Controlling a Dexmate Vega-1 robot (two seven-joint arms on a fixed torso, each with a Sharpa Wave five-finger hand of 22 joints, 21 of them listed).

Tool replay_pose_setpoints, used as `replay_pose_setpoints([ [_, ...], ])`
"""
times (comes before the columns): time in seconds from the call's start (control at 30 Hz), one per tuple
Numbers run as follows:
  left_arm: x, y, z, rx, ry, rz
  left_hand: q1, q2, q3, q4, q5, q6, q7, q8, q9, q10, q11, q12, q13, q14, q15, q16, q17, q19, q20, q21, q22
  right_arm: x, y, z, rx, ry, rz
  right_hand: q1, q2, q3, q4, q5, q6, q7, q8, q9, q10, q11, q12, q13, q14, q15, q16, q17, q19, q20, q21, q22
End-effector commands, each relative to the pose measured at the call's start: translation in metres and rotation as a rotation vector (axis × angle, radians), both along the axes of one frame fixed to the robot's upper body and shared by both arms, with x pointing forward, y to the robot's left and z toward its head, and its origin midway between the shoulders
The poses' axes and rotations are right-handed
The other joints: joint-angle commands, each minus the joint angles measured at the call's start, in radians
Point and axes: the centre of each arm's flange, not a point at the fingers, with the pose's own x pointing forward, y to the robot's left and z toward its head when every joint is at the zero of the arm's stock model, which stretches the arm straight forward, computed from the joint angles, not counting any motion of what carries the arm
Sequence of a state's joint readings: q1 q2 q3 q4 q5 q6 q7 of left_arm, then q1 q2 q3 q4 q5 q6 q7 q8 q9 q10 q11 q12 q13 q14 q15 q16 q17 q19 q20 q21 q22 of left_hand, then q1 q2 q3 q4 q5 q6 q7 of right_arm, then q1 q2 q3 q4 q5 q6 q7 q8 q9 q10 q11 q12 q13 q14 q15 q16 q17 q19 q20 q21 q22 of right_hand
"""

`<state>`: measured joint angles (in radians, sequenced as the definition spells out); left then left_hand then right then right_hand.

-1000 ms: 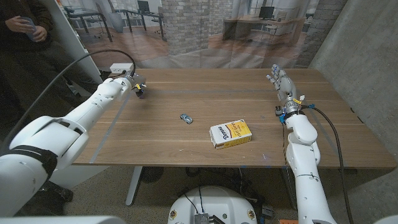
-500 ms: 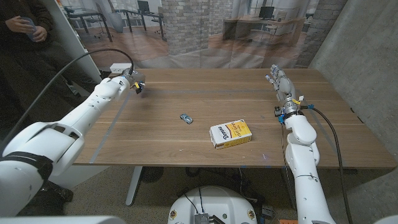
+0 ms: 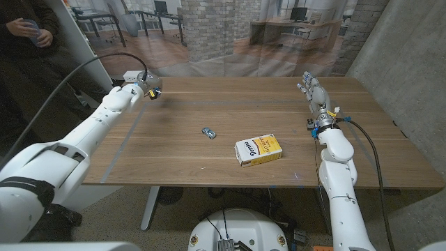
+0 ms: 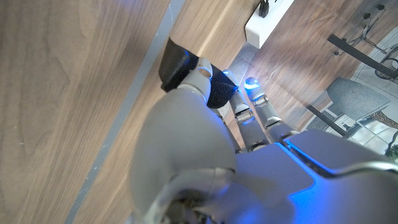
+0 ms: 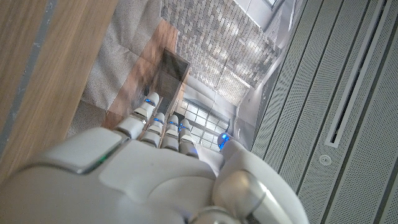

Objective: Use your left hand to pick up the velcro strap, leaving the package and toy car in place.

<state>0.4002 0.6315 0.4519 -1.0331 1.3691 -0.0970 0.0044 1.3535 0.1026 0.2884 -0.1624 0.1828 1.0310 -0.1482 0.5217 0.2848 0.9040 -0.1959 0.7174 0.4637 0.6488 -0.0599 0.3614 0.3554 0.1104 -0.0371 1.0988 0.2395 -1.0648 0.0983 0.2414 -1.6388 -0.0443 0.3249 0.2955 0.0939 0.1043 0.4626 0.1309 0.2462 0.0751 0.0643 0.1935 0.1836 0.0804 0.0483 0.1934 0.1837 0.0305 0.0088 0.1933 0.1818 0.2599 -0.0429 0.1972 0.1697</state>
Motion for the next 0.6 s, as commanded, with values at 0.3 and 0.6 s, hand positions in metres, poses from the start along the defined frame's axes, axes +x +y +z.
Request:
replay_pose_setpoints([
  [0.3, -0.022, -0.013, 0.022, 0.005, -0.092, -0.066, -0.001, -0.003, 0.013, 0.004, 0.01, -0.003, -0.001, 0.028, 0.019, 0.008, 0.002, 0.001, 0.01, 0.017, -0.171, -0.009, 0.01, -0.012, -0.017, 0.024, 0.001, 0.001, 0.0, 0.004, 0.012, -0.023, -0.001, -0.007, 0.027, 0.006, -0.003, -0.003, 0.008, -0.001, -0.001, 0.002, 0.008, 0.003, -0.001, 0.003, 0.009, 0.001, -0.004, 0.0, 0.0, -0.006, -0.001, 0.003],
  [0.6, -0.03, -0.013, 0.028, 0.009, -0.119, -0.073, -0.002, -0.005, 0.019, 0.003, 0.01, -0.008, 0.0, 0.044, 0.031, 0.011, 0.001, 0.0, 0.016, 0.024, -0.172, -0.012, 0.016, -0.017, -0.016, 0.037, -0.001, 0.0, 0.001, 0.003, 0.016, -0.029, -0.002, -0.007, 0.027, 0.006, -0.003, -0.003, 0.009, 0.0, -0.001, 0.002, 0.01, 0.003, -0.001, 0.003, 0.01, 0.002, -0.004, 0.0, 0.0, -0.006, -0.001, 0.003],
])
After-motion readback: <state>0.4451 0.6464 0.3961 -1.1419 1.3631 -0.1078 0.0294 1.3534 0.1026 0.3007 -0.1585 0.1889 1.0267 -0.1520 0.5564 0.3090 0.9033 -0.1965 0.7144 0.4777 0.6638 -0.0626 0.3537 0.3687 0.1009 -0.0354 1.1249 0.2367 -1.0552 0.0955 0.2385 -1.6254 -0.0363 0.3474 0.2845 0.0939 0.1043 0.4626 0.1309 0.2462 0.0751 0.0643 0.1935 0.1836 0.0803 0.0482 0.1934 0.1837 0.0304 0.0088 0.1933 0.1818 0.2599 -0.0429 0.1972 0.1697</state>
